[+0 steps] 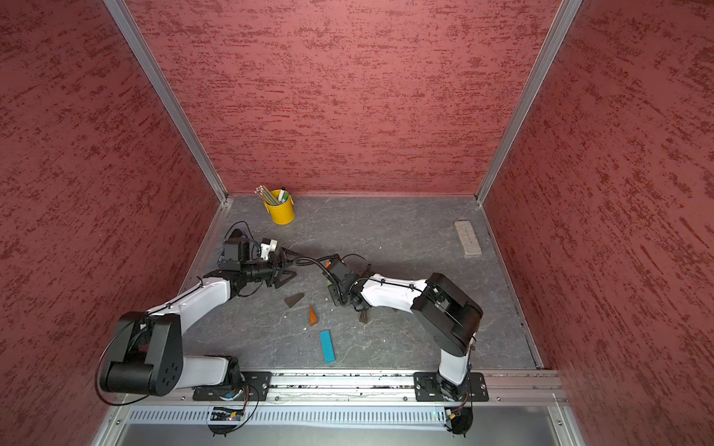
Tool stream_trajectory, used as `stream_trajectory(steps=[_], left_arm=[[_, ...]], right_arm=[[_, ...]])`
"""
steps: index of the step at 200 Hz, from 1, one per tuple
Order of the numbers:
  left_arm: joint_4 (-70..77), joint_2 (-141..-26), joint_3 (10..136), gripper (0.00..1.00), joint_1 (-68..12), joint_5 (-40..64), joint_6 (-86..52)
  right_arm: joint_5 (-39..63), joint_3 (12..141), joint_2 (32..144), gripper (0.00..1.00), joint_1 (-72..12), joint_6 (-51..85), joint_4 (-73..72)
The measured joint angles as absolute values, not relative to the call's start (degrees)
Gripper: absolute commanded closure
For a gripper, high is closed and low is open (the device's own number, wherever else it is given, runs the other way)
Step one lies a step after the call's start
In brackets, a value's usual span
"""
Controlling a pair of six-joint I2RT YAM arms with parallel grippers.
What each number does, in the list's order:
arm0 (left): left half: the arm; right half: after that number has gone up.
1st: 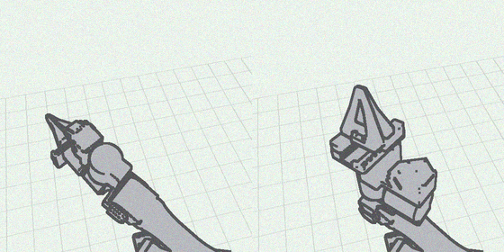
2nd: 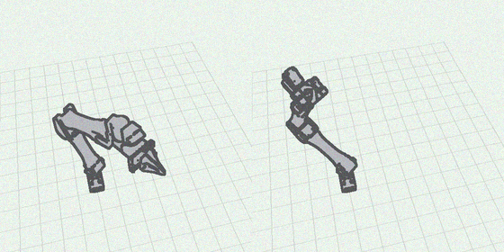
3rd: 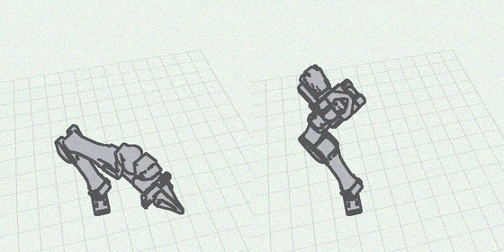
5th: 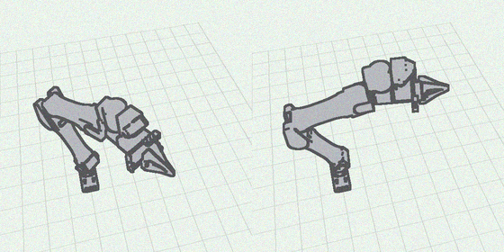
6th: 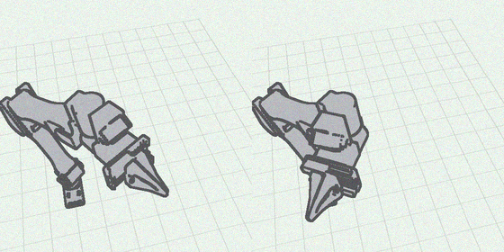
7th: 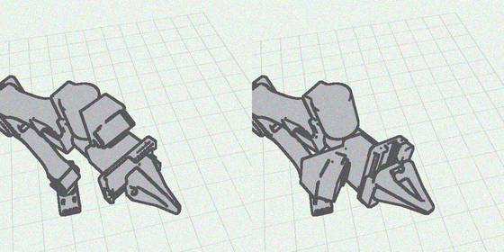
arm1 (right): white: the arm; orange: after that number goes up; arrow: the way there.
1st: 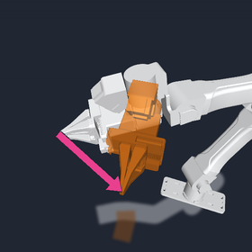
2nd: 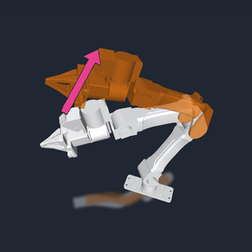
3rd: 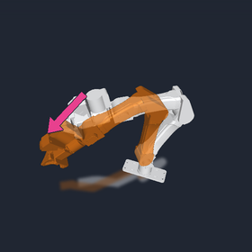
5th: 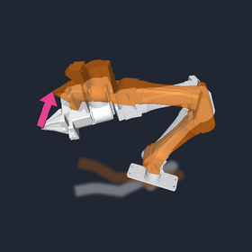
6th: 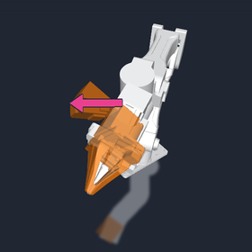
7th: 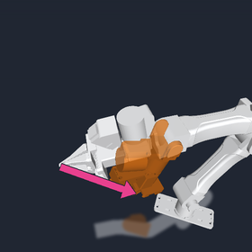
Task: Assemble a small pinwheel with building blocks
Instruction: Assemble the building block at the center of the board.
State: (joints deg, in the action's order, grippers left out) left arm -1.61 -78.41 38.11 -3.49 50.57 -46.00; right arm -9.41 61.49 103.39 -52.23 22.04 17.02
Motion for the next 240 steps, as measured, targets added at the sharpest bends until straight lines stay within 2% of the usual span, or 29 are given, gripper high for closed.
stream_trajectory(steps=[42, 139, 240], left_arm=[[-1.6, -78.8, 38.5, 0.07, -3.5, 50.7, -45.2], [-0.6, -80.2, 38.5, 0.06, -3.1, 50.8, -45.2], [0.1, -80.2, 38.2, 0.06, -2.5, 50.9, -45.2]], right_arm=[[-9.4, 61.7, 104.1, 0.43, -52.1, 22.1, 16.7], [-9.5, 63.5, 107.4, 0.52, -51.4, 21.6, 14.6], [-9.5, 64.6, 109.0, 0.52, -49.3, 20.1, 13.3]])
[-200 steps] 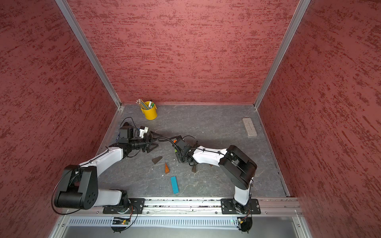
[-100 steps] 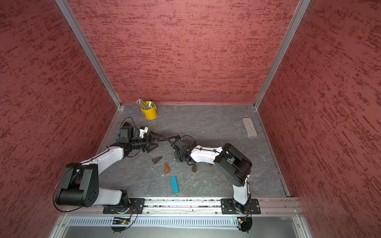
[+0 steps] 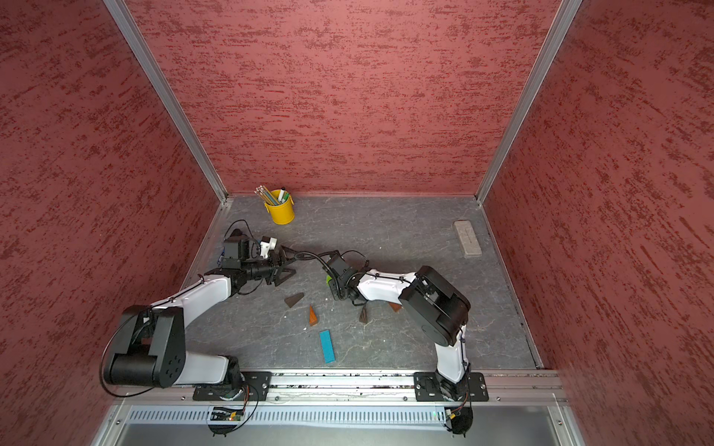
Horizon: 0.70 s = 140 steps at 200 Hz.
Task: Assemble a small pinwheel with building blocks
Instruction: Assemble the building block at the center of the board.
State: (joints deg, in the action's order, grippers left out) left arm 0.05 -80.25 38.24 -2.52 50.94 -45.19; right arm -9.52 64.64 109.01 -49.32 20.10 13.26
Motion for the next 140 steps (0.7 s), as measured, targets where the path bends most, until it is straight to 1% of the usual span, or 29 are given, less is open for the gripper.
stream_trajectory(steps=[76, 140], left_arm=[[0.0, -80.2, 37.5, 0.06, -2.2, 51.0, -45.2], [0.0, -80.1, 37.5, 0.05, -2.1, 51.0, -45.2]], right_arm=[[-9.5, 66.1, 110.3, 0.52, -48.1, 17.9, 12.2], [-9.0, 65.9, 110.3, 0.53, -47.9, 11.5, 11.7]])
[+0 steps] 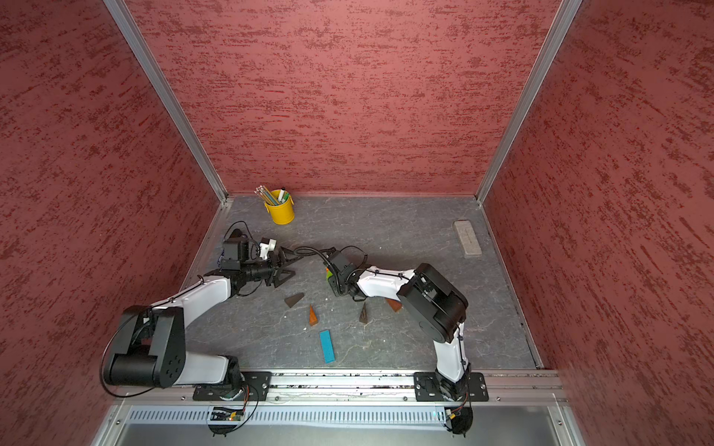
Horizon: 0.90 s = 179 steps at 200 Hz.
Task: Assemble a small pinwheel with building blocks
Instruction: Assemble the building block at the center of the board.
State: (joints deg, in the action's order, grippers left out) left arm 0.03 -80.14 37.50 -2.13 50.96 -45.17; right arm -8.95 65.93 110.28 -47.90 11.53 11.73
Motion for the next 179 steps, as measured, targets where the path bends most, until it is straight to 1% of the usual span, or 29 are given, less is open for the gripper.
stream_trajectory(steps=[28, 179], left_arm=[[0.0, -80.1, 37.5, 0.05, -2.1, 51.0, -45.2], [-0.9, -78.7, 37.5, 0.04, -1.9, 50.9, -45.1]], right_arm=[[-8.5, 65.9, 110.3, 0.55, -47.8, 9.3, 11.7], [-8.6, 64.9, 110.3, 0.52, -45.1, 4.9, 11.5]])
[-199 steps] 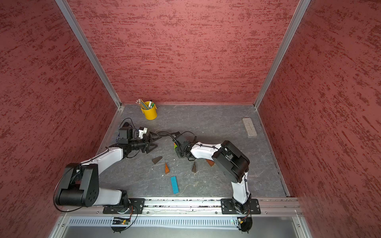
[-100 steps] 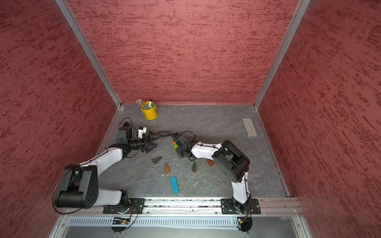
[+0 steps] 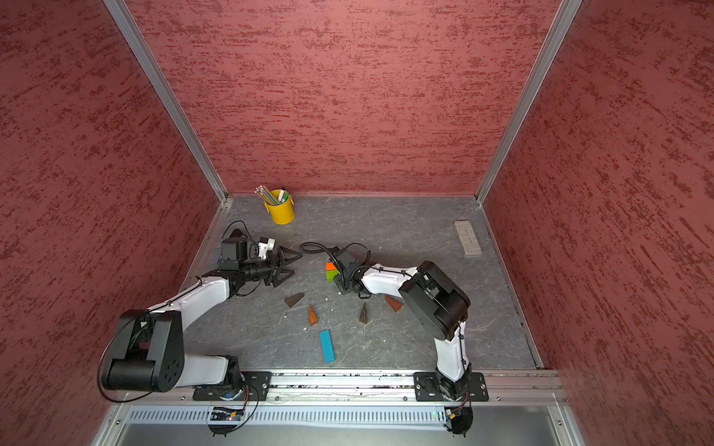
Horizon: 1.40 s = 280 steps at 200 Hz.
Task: Assemble a small pinwheel with building blocks
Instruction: Assemble the building block at the center of the board.
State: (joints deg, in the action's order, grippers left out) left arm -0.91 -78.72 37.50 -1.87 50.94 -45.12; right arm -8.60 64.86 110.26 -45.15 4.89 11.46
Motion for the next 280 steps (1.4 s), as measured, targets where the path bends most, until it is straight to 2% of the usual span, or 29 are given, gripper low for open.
stream_trajectory(steps=[107, 280], left_arm=[[-1.7, -78.0, 37.5, 0.04, -1.6, 51.0, -44.5], [-2.1, -77.8, 37.5, 0.04, -1.6, 51.0, -43.7]], right_arm=[[-5.5, 64.7, 110.3, 0.49, -45.1, 6.4, 9.6], [-5.4, 64.8, 110.3, 0.49, -45.1, 8.8, 9.0]])
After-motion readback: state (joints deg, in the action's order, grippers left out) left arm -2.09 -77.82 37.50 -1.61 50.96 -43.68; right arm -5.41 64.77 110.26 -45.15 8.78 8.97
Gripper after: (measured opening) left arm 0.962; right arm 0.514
